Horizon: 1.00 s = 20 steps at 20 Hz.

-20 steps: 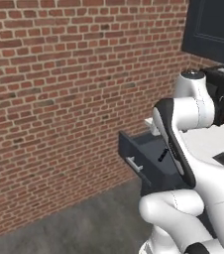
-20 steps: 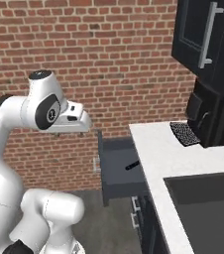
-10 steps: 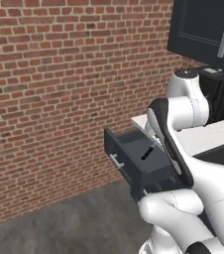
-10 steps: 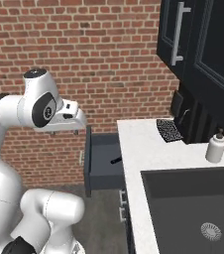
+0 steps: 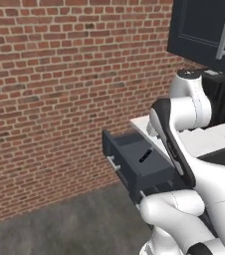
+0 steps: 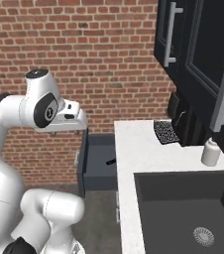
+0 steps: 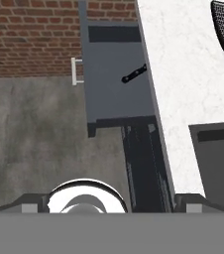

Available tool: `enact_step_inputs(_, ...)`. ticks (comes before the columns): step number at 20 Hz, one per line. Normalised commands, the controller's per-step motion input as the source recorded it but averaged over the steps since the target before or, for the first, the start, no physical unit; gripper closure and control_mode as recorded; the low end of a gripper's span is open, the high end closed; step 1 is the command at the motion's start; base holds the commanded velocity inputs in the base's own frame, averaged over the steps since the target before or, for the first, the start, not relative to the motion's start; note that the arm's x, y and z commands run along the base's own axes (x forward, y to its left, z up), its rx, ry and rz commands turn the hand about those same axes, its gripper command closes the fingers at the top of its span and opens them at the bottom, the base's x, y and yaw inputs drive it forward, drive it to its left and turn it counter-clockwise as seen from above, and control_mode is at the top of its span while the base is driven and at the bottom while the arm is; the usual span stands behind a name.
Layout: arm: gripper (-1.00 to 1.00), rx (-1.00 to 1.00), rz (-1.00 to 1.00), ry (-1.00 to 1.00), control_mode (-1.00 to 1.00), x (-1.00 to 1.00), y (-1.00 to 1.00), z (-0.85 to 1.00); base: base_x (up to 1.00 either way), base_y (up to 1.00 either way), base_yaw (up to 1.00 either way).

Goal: Pick up the knife from the drawer and place it on the cutting board. Then place the meat from the plate to the cutting board.

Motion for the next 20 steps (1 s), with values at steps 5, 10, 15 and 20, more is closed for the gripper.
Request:
enact_step_inputs(5,-1.0,0.0,0.0,0.0,1.0,0.0,0.0,0.0,0.03,-0.22,0.3)
enact_step_inputs(10,-1.0,0.0,0.0,0.0,1.0,0.0,0.0,0.0,0.0,-0.01,0.23)
enact_step_inputs(15,-1.0,0.0,0.0,0.0,1.0,0.0,0.0,0.0,0.16,0.0,0.0)
enact_step_inputs(20,-1.0,0.0,0.0,0.0,1.0,0.0,0.0,0.0,0.47,0.0,0.0)
